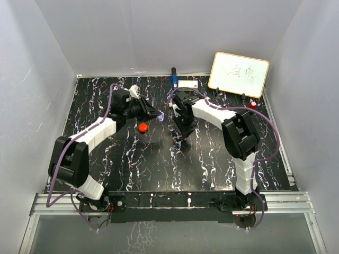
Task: Insert the wireless bluetooth earbuds into the charging case
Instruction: Place the earbud at the center of the board, then pick up the earbud from the center of the board.
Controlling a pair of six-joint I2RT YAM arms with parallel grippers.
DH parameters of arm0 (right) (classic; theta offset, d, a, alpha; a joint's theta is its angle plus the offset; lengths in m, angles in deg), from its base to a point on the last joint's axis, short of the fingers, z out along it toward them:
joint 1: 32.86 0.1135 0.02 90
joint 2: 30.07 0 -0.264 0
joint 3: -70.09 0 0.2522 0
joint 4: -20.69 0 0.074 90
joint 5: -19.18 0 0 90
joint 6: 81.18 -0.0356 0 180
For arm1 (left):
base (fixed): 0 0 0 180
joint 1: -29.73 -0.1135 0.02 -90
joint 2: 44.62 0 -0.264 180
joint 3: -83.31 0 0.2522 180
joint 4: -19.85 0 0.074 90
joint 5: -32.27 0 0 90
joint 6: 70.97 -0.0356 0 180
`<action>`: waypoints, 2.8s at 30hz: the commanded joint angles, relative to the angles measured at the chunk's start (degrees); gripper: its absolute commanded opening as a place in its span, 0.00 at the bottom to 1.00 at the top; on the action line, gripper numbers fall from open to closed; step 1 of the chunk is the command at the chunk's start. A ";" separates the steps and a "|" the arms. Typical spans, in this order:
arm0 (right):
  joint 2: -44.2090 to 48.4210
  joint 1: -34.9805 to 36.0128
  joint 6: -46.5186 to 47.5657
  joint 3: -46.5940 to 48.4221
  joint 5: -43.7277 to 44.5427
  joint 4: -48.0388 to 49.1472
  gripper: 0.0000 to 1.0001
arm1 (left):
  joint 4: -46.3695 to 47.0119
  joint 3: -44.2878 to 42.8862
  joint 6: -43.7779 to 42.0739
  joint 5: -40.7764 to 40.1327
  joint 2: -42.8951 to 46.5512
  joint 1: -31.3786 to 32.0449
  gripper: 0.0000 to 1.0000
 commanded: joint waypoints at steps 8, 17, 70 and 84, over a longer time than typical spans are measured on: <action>-0.84 0.01 5.92 1.23 -7.99 13.87 0.00 | -1.51 0.60 -0.73 2.92 6.58 -1.38 0.00; -3.98 -0.02 6.91 3.03 -7.29 16.28 0.00 | -1.27 1.97 -0.55 3.11 7.48 -1.79 0.00; 2.32 5.66 -15.18 -8.91 18.93 27.05 0.58 | -1.63 2.47 -0.90 4.33 8.45 -3.30 0.00; 5.50 5.65 -15.23 -12.98 19.47 27.45 0.57 | -1.55 2.96 -0.81 4.30 8.45 -3.48 0.00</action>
